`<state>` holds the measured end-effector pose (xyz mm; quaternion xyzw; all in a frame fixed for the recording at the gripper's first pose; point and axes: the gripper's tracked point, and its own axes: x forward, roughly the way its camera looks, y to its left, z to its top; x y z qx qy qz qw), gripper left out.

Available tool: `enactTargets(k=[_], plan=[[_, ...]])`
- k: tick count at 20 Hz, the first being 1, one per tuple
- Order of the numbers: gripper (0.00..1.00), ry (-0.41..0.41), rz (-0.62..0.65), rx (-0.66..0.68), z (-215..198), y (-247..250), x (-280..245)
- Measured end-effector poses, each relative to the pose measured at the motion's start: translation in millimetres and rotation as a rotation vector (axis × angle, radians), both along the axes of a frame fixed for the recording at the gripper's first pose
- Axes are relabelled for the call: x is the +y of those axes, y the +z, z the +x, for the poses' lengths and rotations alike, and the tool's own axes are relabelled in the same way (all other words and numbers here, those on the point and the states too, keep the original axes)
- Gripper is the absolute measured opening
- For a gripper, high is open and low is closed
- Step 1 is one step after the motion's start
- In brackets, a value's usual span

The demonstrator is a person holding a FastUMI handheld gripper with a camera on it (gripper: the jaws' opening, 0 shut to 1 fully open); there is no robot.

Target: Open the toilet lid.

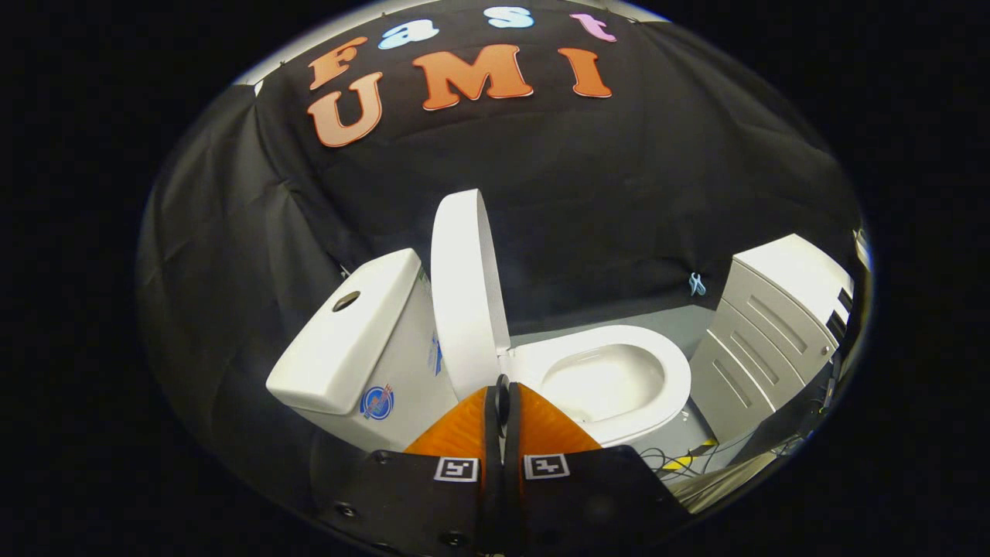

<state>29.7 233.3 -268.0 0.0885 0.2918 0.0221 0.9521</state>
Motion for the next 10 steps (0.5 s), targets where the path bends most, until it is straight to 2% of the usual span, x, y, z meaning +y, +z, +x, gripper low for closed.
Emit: enactTargets(k=[10], plan=[[0.08, 0.085, -0.040, -0.020, -4, 1, 42]])
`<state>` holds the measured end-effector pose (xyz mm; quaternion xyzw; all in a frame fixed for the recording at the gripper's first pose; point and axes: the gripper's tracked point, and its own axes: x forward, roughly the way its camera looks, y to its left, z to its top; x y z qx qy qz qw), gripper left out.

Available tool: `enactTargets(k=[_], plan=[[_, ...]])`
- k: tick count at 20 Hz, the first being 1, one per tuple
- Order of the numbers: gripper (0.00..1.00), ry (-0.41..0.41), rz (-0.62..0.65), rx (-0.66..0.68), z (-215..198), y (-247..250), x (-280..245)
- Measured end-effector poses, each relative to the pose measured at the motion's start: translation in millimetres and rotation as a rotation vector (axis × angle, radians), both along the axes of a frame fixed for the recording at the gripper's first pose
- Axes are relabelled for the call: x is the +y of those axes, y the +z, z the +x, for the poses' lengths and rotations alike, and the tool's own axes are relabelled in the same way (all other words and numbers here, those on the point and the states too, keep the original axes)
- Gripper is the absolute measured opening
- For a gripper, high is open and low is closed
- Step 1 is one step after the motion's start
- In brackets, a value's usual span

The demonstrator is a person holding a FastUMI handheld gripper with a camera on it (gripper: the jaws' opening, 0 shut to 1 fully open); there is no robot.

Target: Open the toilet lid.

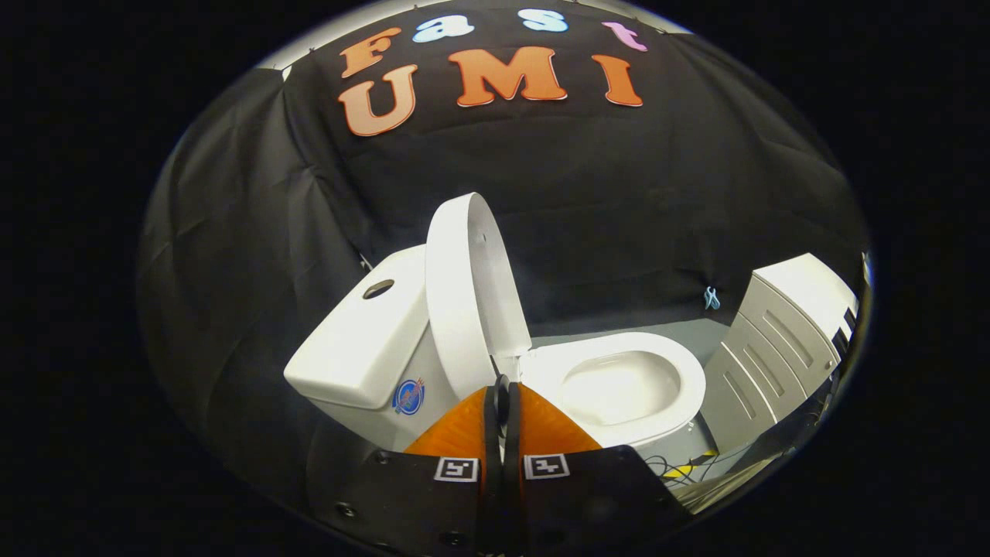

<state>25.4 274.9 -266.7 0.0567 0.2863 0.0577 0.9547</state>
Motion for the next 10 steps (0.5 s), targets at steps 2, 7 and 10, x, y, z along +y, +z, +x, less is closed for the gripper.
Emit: enactTargets(k=[2, 7, 10], plan=[[0.08, 0.023, -0.008, -0.004, -2, 0, 11], [0.08, 0.077, -0.041, -0.022, -5, -3, 37], [0.08, 0.093, -0.063, -0.031, -5, -6, 45]])
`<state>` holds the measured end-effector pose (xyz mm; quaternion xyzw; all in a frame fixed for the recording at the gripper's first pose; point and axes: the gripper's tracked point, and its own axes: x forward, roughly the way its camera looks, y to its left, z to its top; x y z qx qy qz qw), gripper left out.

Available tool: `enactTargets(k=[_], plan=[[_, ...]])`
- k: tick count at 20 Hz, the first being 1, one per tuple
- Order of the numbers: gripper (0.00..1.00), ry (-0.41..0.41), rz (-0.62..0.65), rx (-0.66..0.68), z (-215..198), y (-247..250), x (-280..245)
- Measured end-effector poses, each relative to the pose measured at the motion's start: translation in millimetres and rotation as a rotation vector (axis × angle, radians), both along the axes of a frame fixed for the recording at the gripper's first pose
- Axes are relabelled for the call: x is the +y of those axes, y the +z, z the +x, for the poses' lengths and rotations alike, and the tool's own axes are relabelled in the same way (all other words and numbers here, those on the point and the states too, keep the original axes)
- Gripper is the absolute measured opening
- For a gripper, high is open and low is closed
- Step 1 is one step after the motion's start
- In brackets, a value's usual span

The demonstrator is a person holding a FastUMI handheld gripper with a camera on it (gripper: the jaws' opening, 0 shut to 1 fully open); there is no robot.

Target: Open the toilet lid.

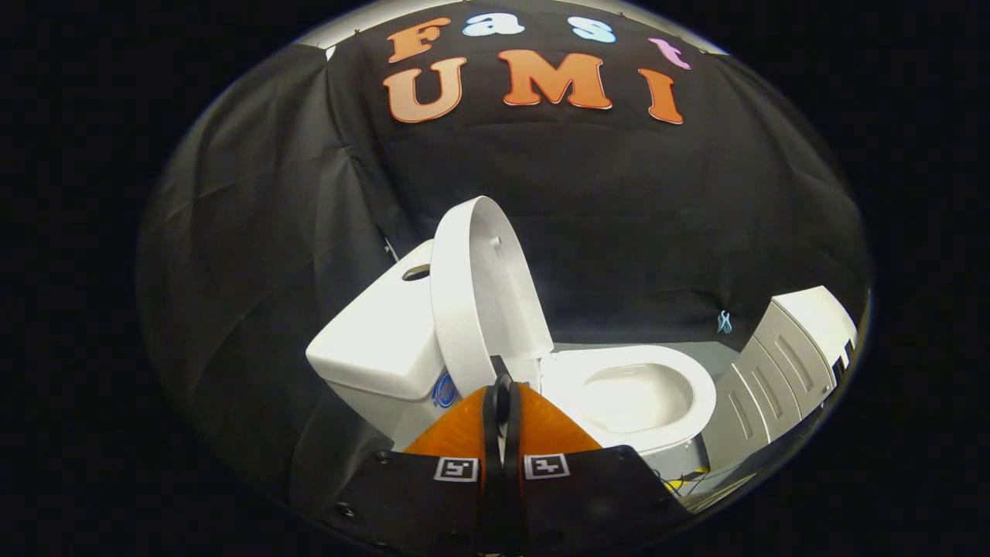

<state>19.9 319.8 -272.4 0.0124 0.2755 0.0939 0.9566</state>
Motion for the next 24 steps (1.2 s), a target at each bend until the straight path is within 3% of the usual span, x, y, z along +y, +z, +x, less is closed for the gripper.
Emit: enactTargets(k=[7, 8, 11, 12, 15, 21, 24], plan=[[0.09, 0.064, 0.007, -0.006, -1, -2, 9], [0.18, 0.072, 0.016, -0.010, 0, -1, 8], [0.23, 0.086, 0.056, -0.062, -4, 24, -1], [0.37, 0.078, 0.065, -0.086, -1, 35, -4], [0.44, 0.062, 0.109, -0.119, 3, 61, -20], [0.92, 0.016, 0.171, -0.239, 23, 127, -71], [0.99, -0.030, 0.153, -0.306, 27, 157, -112]])
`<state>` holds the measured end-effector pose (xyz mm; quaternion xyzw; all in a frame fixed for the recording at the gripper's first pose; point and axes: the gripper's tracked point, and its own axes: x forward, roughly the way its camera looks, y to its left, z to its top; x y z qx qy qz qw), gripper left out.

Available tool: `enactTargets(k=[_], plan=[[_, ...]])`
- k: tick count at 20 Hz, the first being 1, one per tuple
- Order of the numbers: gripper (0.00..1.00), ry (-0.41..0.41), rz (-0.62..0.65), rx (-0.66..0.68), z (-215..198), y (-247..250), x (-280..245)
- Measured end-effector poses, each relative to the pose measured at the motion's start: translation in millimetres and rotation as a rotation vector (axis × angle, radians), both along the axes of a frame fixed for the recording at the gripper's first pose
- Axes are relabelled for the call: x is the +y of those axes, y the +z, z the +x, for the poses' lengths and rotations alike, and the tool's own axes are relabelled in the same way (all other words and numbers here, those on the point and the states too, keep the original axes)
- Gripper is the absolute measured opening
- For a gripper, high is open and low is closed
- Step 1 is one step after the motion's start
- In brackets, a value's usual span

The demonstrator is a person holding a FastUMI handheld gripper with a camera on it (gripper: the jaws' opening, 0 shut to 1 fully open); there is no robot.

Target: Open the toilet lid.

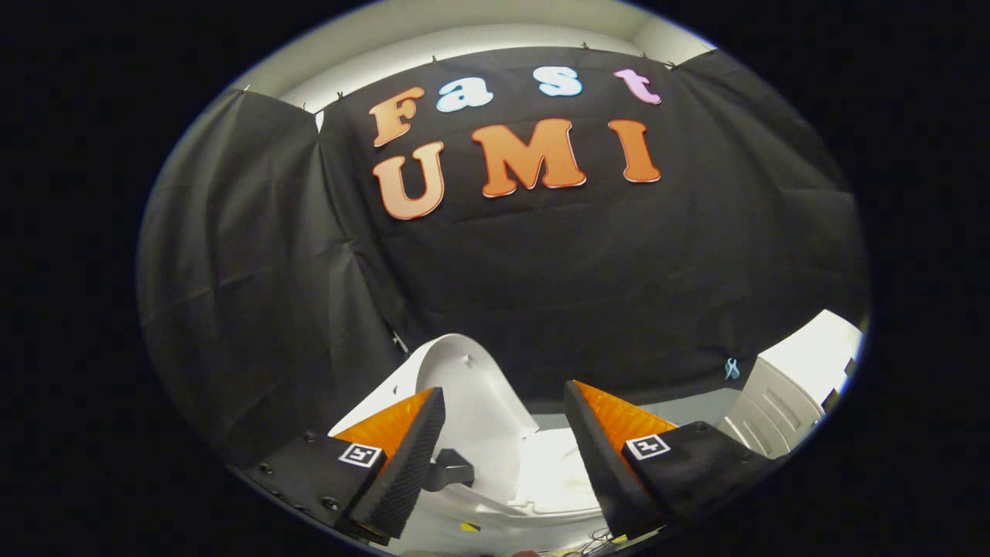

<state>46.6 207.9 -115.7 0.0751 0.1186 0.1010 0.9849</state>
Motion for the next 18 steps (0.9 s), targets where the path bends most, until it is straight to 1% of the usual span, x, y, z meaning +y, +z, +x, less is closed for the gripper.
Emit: enactTargets(k=[3, 8, 11, 18], plan=[[0.99, -0.047, -0.004, -0.044, 1, 28, -35], [0.99, -0.129, -0.082, -0.122, -12, 70, -79], [0.99, -0.138, -0.099, -0.145, -17, 84, -89], [0.99, -0.150, -0.116, -0.143, -21, 82, -100]])
